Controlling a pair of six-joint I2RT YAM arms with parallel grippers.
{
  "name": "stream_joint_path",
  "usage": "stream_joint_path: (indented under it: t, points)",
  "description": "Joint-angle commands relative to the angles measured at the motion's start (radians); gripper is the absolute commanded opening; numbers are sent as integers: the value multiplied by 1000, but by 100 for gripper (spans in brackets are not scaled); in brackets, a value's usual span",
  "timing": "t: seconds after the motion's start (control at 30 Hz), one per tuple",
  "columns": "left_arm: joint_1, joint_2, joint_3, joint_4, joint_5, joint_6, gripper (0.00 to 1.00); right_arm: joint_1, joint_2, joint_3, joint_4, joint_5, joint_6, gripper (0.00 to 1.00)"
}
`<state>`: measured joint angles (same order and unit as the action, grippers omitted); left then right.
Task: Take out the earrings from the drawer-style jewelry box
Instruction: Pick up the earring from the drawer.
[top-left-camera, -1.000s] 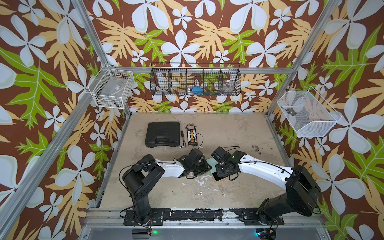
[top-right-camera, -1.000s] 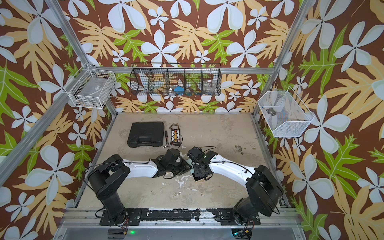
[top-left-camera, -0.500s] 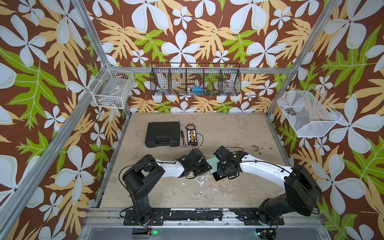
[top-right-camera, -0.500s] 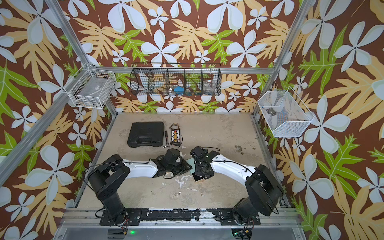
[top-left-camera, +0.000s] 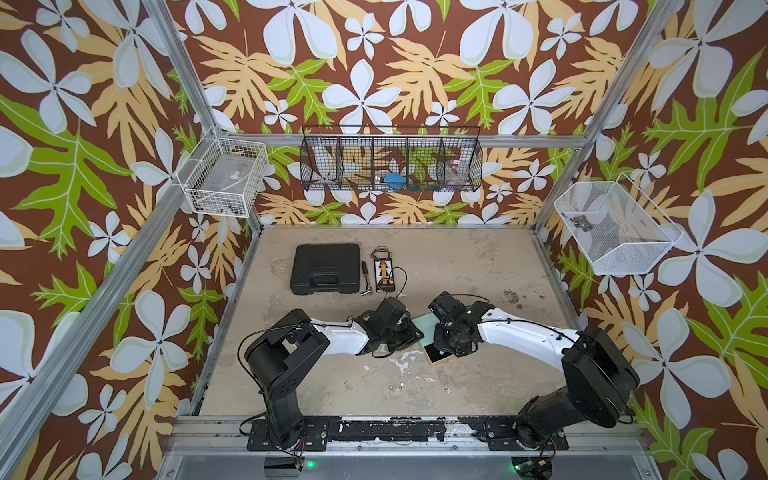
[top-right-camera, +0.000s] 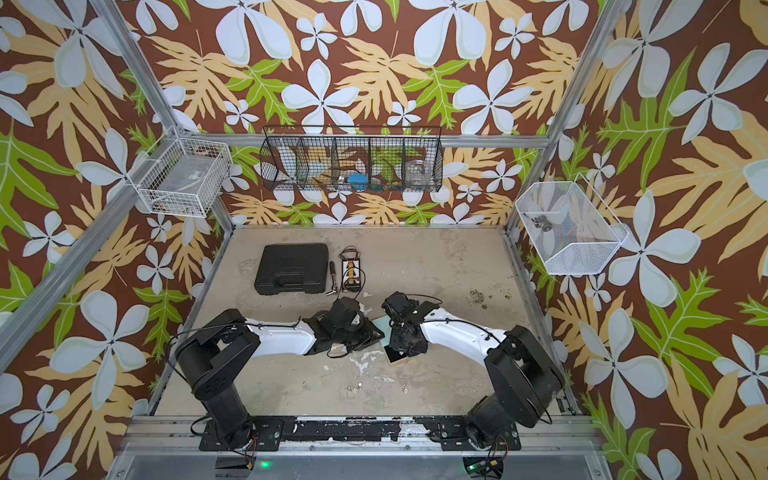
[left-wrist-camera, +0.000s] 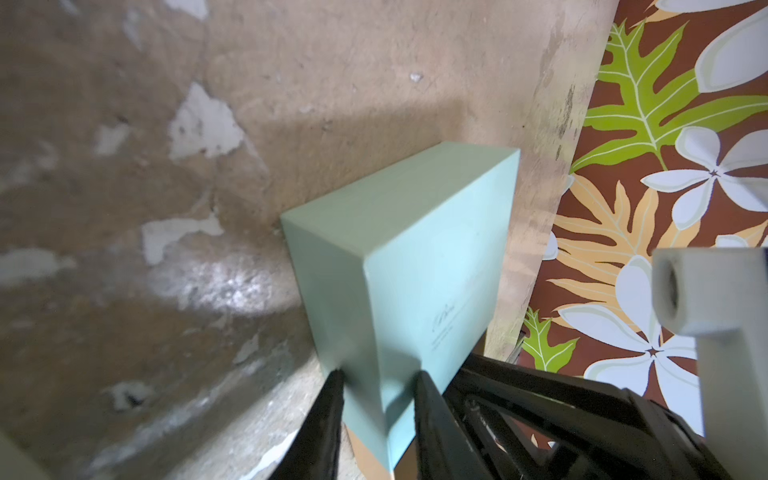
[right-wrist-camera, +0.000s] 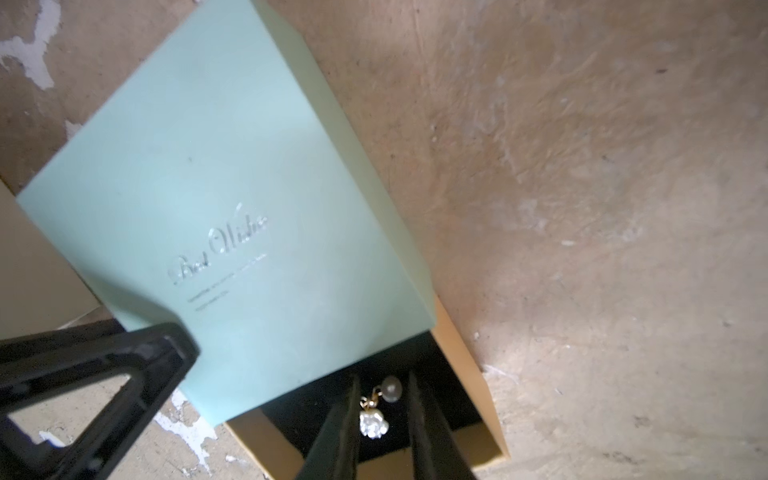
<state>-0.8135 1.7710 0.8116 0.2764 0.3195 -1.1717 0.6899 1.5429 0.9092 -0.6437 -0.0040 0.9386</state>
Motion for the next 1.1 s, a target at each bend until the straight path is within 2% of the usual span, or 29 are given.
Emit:
stream_joint_path:
  t: [0.0,0.37,1.07]
  points:
    - [0,1,2,-30,-10,15,31,-3,7,-3,3,1,12,24]
    - [-1,5,5,-29,-6,15,31,-15,25,-13,18,2,17,22]
    - [-3,11,9,-29,-2,19,31,-12,33,-5,26,5,-19,10]
